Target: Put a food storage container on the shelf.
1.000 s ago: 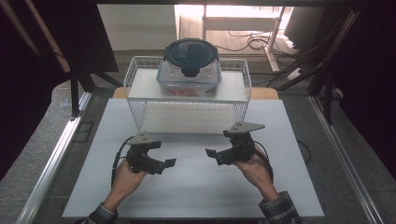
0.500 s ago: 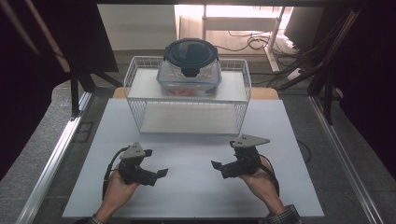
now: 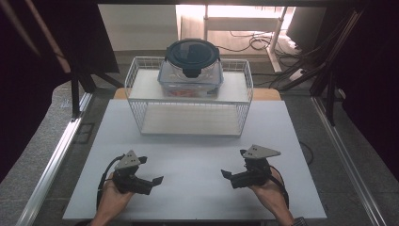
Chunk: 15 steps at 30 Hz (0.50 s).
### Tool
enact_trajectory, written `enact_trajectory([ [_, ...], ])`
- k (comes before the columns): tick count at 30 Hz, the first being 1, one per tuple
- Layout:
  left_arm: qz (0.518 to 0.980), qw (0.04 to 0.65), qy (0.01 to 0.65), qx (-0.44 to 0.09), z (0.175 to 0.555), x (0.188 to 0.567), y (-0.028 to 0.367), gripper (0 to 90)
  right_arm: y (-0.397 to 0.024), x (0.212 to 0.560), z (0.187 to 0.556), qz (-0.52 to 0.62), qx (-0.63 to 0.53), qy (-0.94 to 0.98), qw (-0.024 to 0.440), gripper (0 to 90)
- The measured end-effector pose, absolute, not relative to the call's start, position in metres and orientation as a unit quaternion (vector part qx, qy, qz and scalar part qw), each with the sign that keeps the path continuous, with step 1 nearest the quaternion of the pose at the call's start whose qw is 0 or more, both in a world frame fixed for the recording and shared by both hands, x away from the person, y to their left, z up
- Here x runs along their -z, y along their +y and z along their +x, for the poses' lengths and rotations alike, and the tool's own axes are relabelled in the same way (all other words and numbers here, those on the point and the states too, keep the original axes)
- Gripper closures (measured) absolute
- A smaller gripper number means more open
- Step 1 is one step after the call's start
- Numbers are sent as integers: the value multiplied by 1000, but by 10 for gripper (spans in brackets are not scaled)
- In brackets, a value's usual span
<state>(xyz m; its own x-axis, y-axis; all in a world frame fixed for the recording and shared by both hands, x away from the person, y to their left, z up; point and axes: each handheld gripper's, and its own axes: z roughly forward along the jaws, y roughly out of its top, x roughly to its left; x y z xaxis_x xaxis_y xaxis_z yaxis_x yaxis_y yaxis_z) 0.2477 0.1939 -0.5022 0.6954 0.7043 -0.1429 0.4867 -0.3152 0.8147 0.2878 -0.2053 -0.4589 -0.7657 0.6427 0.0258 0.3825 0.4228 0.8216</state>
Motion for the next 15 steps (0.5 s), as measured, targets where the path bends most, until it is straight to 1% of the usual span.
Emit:
enact_trajectory([
  [15,809,423,383,-138,237,516,205,13,-234,479,278,335,-423,826,165,0],
])
